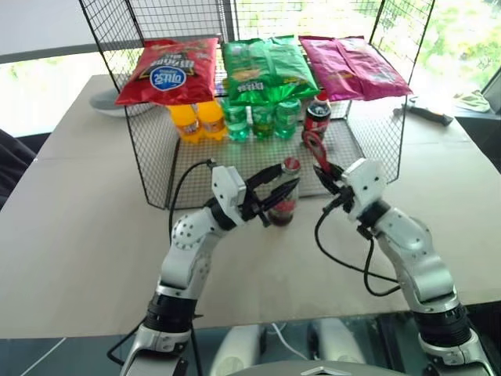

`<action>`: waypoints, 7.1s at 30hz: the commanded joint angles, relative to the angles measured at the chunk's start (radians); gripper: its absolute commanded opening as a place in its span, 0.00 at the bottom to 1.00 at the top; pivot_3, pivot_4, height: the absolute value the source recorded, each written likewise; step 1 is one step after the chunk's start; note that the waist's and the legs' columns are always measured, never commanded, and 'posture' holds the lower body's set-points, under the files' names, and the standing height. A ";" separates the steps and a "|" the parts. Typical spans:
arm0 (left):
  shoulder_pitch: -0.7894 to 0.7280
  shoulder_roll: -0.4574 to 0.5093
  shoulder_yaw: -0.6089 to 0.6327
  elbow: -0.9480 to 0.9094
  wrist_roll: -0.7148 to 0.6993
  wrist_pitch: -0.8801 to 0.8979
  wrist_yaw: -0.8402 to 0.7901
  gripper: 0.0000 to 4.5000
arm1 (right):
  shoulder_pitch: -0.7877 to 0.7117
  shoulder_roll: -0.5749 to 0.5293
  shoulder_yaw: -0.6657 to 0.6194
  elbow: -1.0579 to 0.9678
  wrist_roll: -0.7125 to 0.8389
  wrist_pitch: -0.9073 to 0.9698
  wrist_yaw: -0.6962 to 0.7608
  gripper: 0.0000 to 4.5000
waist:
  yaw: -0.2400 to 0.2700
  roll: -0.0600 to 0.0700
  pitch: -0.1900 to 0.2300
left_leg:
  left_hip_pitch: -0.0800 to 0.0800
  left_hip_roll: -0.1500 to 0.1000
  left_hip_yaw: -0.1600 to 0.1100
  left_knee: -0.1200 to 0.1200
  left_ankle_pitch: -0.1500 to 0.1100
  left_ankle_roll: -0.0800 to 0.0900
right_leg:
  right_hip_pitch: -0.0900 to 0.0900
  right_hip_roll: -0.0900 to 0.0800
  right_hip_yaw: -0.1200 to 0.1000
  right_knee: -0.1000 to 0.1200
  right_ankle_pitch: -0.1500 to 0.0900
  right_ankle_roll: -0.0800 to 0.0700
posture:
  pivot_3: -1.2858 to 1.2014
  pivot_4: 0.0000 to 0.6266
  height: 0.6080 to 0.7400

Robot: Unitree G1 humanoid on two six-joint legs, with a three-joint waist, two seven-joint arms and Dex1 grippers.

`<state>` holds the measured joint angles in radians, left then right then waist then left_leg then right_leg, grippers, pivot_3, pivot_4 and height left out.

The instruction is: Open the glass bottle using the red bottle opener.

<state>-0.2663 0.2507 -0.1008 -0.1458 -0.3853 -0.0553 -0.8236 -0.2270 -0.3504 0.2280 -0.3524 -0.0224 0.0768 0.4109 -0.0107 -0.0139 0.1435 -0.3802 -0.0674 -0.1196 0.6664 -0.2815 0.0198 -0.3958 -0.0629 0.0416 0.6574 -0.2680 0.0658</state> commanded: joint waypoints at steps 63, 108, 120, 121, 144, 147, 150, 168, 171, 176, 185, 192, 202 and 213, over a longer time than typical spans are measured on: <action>-0.043 -0.018 -0.023 0.091 0.026 -0.013 0.004 0.33 | -0.416 -0.231 0.050 0.578 -0.655 -0.830 -0.332 0.00 | 0.007 -0.001 -0.003 | 0.005 0.000 0.001 0.000 0.000 0.000 | 0.005 0.001 0.000 0.001 0.000 0.000 | 0.52 0.24 1.00; -0.055 -0.030 -0.046 0.111 0.035 -0.004 0.004 0.33 | -0.516 -0.338 0.009 0.668 -0.808 -0.814 -0.591 0.00 | 0.026 -0.001 -0.002 | 0.003 -0.001 0.000 0.000 0.000 0.000 | 0.005 0.000 0.000 0.000 0.000 0.000 | 0.52 0.24 1.00; -0.053 -0.029 -0.047 0.111 0.035 -0.001 0.003 0.33 | -0.512 -0.331 -0.016 0.651 -0.823 -0.784 -0.653 0.00 | 0.026 -0.001 -0.002 | 0.002 -0.001 0.000 0.000 0.000 0.000 | 0.004 0.000 0.000 0.000 0.000 0.000 | 0.52 0.24 1.00; -0.054 -0.029 -0.047 0.112 0.035 -0.001 0.002 0.33 | -0.513 -0.331 -0.017 0.651 -0.823 -0.784 -0.657 0.00 | 0.026 -0.001 -0.002 | 0.002 -0.001 0.000 0.000 0.000 0.000 | 0.004 0.000 0.000 0.000 0.000 0.000 | 0.52 0.24 1.00; -0.035 -0.017 -0.028 0.092 0.027 -0.007 0.009 0.33 | -0.429 -0.233 -0.039 0.672 -0.514 -0.787 -0.531 0.00 | -0.001 -0.001 -0.002 | 0.002 0.000 0.002 -0.002 0.000 0.000 | 0.003 0.001 0.002 -0.001 0.000 0.000 | 0.52 0.24 1.00; -0.031 -0.016 -0.014 0.077 0.008 -0.004 0.013 0.33 | -0.365 -0.166 -0.031 0.656 -0.362 -0.753 -0.429 0.00 | -0.002 -0.001 -0.002 | 0.002 0.001 0.002 -0.002 0.000 0.000 | 0.003 0.001 0.002 -0.002 0.000 0.000 | 0.52 0.24 1.00; -0.030 -0.013 -0.009 0.075 0.012 -0.007 0.018 0.33 | -0.322 -0.117 -0.038 0.629 -0.283 -0.707 -0.369 0.00 | -0.002 -0.001 -0.002 | 0.002 0.001 0.002 -0.002 0.000 0.000 | 0.003 0.001 0.002 -0.001 0.000 0.000 | 0.52 0.24 1.00; -0.041 -0.015 -0.003 0.075 0.008 -0.004 0.022 0.98 | -0.242 -0.024 -0.082 0.569 -0.211 -0.599 -0.280 0.00 | -0.002 0.000 -0.002 | 0.000 0.001 0.002 -0.002 0.000 0.000 | 0.000 0.001 0.002 -0.001 0.000 0.000 | 0.52 0.24 1.00; -0.039 -0.014 -0.002 0.072 0.005 0.000 0.019 0.98 | -0.236 -0.021 -0.084 0.566 -0.200 -0.589 -0.271 0.00 | -0.002 0.000 -0.002 | 0.000 0.001 0.002 -0.002 0.000 0.000 | 0.000 0.001 0.002 -0.001 0.000 0.000 | 0.52 0.24 1.00; -0.022 0.002 0.003 0.050 -0.007 0.014 0.008 0.98 | -0.184 0.001 -0.100 0.521 -0.084 -0.497 -0.195 0.00 | -0.002 0.000 -0.002 | 0.000 0.001 0.002 -0.003 0.000 0.000 | 0.000 0.001 0.002 -0.001 0.000 0.000 | 0.52 0.24 1.00; 0.028 0.051 0.018 0.004 -0.018 0.038 -0.001 0.98 | 0.053 0.028 -0.173 0.282 0.261 -0.077 -0.035 0.00 | -0.001 0.000 -0.002 | 0.000 0.001 0.001 -0.003 0.000 0.000 | 0.000 -0.001 0.002 -0.002 0.000 0.000 | 0.52 0.24 1.00; 0.132 0.136 0.044 -0.067 -0.037 0.074 -0.045 0.98 | 0.186 -0.005 -0.207 0.098 0.428 0.269 -0.002 0.00 | -0.001 0.002 -0.001 | 0.001 0.002 0.001 -0.006 0.000 0.000 | 0.000 -0.003 0.002 -0.003 0.000 0.000 | 0.52 0.24 1.00; 0.280 0.209 0.133 -0.115 -0.027 0.078 -0.015 1.00 | 0.295 -0.071 -0.287 -0.036 0.468 0.414 0.016 0.90 | 0.006 0.002 0.000 | 0.001 0.001 0.000 -0.010 0.000 0.000 | 0.000 -0.005 0.000 -0.006 0.000 0.000 | 0.52 0.24 1.00; 0.557 0.224 0.245 -0.198 -0.060 0.178 0.084 1.00 | 0.506 -0.180 -0.380 0.001 0.409 0.038 0.290 0.99 | 0.003 0.002 0.000 | 0.001 0.001 0.001 -0.015 0.000 0.000 | 0.001 -0.005 0.001 -0.011 0.000 0.000 | 0.52 0.24 1.00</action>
<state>0.2633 0.4716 0.1193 -0.2954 -0.4515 0.1241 -0.7548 0.2525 -0.5142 -0.1276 -0.3627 0.4118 0.2397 0.6277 -0.0079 -0.0114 0.1432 -0.3789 -0.0662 -0.1188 0.6516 -0.2818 0.0202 -0.3946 -0.0684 0.0422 0.6464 -0.2680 0.0659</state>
